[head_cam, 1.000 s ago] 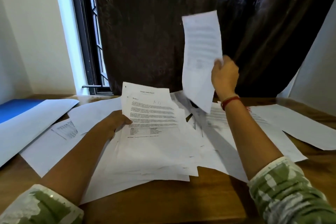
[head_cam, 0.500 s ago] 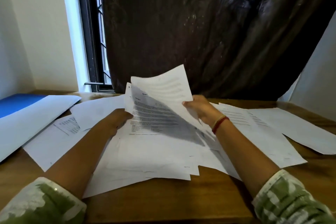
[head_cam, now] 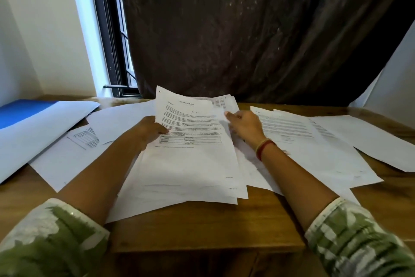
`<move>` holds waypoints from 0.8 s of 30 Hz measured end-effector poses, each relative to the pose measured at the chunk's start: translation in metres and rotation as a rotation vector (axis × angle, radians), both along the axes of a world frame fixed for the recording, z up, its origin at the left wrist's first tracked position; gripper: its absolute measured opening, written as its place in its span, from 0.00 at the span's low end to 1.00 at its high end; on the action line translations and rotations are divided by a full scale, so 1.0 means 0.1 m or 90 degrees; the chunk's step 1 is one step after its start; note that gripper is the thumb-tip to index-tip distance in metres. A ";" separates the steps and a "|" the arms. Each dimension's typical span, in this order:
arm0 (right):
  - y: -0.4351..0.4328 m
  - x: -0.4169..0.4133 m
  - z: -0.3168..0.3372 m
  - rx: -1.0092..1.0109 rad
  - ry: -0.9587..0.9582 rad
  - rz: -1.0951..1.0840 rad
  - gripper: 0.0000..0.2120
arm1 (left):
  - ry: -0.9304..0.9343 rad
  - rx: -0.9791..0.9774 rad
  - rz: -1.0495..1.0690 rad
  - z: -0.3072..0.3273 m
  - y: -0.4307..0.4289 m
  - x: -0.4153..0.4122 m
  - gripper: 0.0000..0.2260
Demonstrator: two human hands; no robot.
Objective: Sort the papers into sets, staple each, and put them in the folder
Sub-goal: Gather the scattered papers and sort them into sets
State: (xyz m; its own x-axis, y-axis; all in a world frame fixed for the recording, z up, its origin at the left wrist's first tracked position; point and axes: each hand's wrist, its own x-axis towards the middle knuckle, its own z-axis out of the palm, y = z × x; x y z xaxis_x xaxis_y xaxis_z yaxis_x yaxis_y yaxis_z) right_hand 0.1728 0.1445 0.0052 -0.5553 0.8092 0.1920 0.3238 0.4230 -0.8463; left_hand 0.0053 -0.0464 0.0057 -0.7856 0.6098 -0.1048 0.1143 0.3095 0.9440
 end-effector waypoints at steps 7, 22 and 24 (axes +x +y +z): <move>0.41 0.44 -0.05 0.215 -0.402 -0.181 0.32 | 0.043 -0.022 -0.001 -0.03 0.06 -0.02 0.15; 0.18 0.30 0.09 0.345 -0.475 -0.130 0.17 | 0.007 0.005 -0.014 -0.06 0.04 -0.11 0.16; 0.16 0.29 0.07 0.349 -0.481 -0.120 0.16 | 0.002 0.009 -0.011 -0.07 0.05 -0.12 0.16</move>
